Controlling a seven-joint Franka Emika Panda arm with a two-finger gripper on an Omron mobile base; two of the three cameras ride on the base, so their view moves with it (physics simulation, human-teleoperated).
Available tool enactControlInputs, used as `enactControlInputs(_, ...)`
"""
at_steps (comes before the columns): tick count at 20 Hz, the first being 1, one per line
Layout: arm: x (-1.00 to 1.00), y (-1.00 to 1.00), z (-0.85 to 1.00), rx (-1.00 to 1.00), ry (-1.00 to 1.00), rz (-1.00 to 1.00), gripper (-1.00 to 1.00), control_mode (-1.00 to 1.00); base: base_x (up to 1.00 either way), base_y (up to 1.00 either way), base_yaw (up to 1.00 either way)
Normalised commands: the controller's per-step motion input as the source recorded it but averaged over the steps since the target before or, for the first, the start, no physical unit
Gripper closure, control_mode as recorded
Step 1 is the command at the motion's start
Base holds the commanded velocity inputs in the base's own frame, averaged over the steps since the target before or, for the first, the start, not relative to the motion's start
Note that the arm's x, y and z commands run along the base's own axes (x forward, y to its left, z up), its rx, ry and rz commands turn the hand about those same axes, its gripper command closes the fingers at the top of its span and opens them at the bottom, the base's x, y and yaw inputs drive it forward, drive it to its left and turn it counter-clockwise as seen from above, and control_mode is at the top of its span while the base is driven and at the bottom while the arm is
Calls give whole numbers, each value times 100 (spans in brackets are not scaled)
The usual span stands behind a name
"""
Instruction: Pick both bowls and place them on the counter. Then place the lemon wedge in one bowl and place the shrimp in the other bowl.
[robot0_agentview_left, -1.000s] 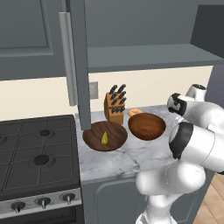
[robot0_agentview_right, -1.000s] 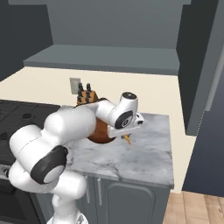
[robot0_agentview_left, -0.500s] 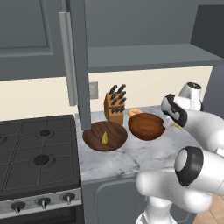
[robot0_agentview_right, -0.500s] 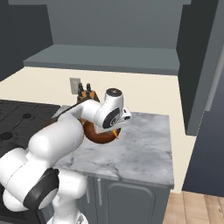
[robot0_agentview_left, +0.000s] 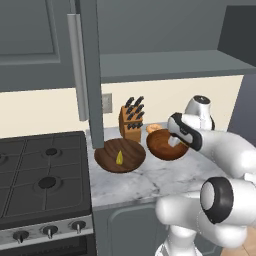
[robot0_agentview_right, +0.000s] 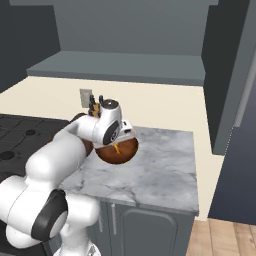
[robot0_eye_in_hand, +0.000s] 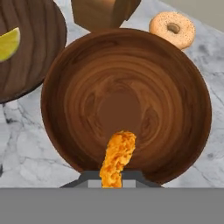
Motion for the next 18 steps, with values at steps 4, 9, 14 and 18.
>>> enactControlInputs(4, 50, 35, -1, 0, 0, -3, 100, -100, 0, 0, 0)
enactControlInputs(9, 23, 10, -21, -1, 5, -1, 100, -100, 0, 0, 0)
enactControlInputs(14, 3, 0, -18, 0, 1, 0, 100, -100, 0, 0, 0)
enactControlInputs(18, -3, 0, -11, 0, 0, 0, 100, -100, 0, 0, 0)
